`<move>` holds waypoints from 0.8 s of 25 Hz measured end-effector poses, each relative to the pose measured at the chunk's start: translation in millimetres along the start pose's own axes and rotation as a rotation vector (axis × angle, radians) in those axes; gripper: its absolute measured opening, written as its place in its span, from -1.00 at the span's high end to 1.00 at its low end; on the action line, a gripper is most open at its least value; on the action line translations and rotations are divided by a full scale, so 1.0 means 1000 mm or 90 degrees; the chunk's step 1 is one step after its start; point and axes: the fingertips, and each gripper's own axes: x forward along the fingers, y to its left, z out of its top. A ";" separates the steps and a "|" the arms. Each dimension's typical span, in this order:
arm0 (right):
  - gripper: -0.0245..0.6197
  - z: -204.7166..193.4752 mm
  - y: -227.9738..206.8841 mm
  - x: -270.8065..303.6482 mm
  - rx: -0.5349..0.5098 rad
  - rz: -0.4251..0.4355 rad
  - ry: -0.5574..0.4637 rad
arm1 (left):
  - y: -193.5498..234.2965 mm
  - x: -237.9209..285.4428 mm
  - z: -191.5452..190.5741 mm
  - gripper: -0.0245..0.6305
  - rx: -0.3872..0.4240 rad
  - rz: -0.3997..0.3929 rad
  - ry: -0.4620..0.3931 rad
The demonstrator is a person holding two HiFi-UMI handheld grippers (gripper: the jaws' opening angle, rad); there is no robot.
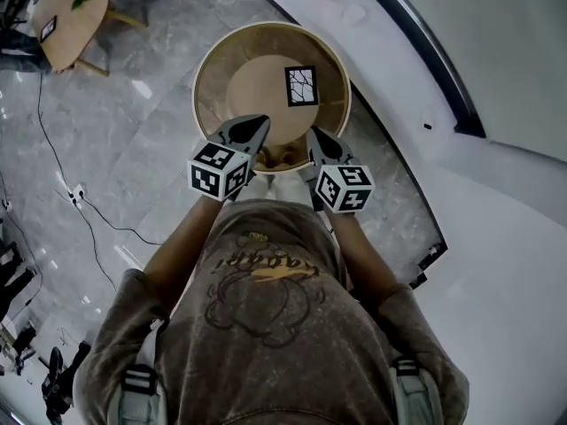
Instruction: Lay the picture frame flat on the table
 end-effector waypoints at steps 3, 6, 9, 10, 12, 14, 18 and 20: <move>0.86 0.012 0.015 -0.014 -0.019 0.016 -0.010 | -0.016 -0.011 0.011 0.87 0.021 -0.011 -0.013; 0.86 0.026 0.026 -0.028 -0.033 0.028 -0.031 | -0.029 -0.024 0.022 0.87 0.044 -0.017 -0.028; 0.86 0.044 0.032 -0.038 -0.050 0.035 -0.054 | -0.039 -0.035 0.033 0.87 0.063 -0.022 -0.042; 0.86 0.050 0.033 -0.041 -0.055 0.037 -0.061 | -0.041 -0.037 0.037 0.87 0.070 -0.023 -0.046; 0.86 0.060 0.037 -0.045 -0.068 0.043 -0.074 | -0.045 -0.042 0.044 0.87 0.086 -0.023 -0.055; 0.86 0.070 0.042 -0.049 -0.086 0.053 -0.088 | -0.046 -0.045 0.050 0.87 0.099 -0.018 -0.068; 0.86 0.084 0.057 -0.054 -0.125 0.070 -0.110 | -0.045 -0.055 0.062 0.87 0.101 -0.006 -0.092; 0.86 0.086 0.064 -0.056 -0.140 0.078 -0.117 | -0.045 -0.059 0.064 0.87 0.102 -0.002 -0.099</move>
